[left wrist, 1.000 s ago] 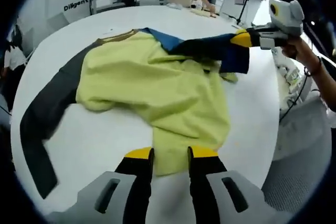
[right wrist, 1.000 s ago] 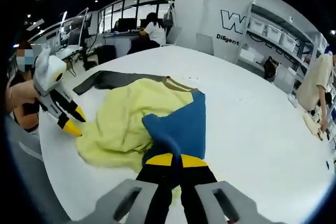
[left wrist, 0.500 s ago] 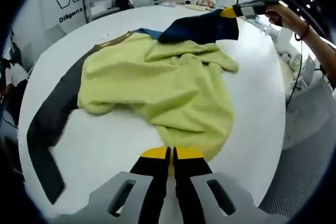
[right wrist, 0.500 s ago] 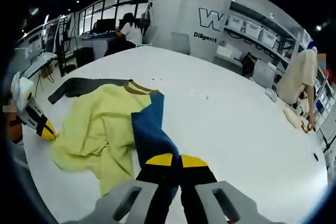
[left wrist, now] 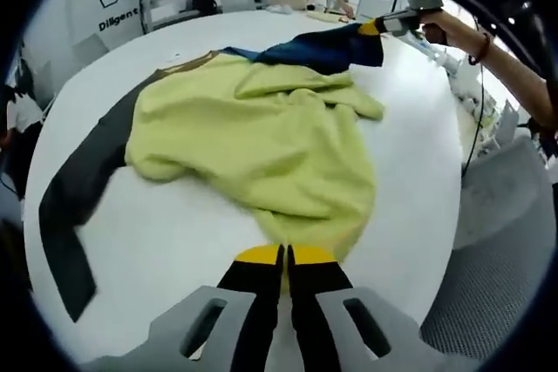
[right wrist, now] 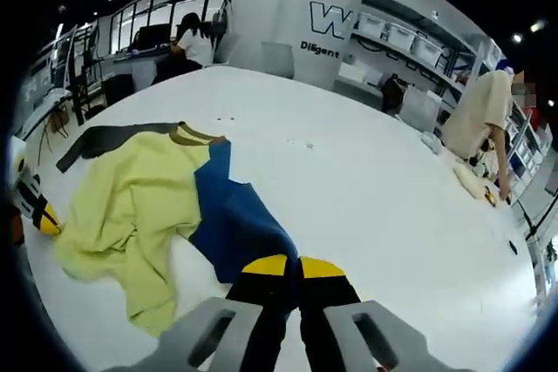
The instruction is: Fold the garment on the visible template until the final outline fits inside the template.
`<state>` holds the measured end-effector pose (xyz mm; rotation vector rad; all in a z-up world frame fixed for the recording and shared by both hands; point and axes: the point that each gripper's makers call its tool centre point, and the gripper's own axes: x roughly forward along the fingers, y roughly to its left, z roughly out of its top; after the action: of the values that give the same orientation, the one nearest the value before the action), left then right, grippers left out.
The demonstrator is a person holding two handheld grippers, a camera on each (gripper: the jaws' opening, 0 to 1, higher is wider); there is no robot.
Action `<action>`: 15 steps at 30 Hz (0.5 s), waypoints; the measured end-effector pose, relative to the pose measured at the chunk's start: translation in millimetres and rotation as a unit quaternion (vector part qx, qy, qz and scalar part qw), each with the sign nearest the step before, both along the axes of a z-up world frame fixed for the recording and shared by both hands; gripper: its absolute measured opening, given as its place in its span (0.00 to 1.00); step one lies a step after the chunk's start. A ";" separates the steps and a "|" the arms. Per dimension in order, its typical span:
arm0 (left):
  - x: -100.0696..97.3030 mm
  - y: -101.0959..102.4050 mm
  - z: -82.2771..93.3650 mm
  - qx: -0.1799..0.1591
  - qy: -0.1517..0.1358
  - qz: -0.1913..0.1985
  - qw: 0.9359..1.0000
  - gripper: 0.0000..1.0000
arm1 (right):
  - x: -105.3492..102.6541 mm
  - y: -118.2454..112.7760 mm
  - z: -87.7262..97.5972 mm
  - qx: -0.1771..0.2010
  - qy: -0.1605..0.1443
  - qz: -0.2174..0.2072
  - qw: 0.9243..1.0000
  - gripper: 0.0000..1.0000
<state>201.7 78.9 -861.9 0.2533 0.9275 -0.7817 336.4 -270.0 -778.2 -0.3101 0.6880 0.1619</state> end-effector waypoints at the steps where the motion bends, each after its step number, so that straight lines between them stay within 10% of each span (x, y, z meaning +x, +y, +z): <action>1: -1.9 2.3 0.6 0.001 0.003 0.002 1.000 0.01 | 1.6 -5.4 -2.8 -0.003 0.004 -0.007 1.000 0.00; 15: -16.7 32.0 2.4 0.023 0.025 0.012 0.999 0.01 | 5.6 -35.4 -25.0 -0.012 0.037 -0.047 0.998 0.00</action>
<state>185.0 110.9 -859.5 0.2631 0.9951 -0.7481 342.1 -305.3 -803.2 -0.2942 0.7772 0.0761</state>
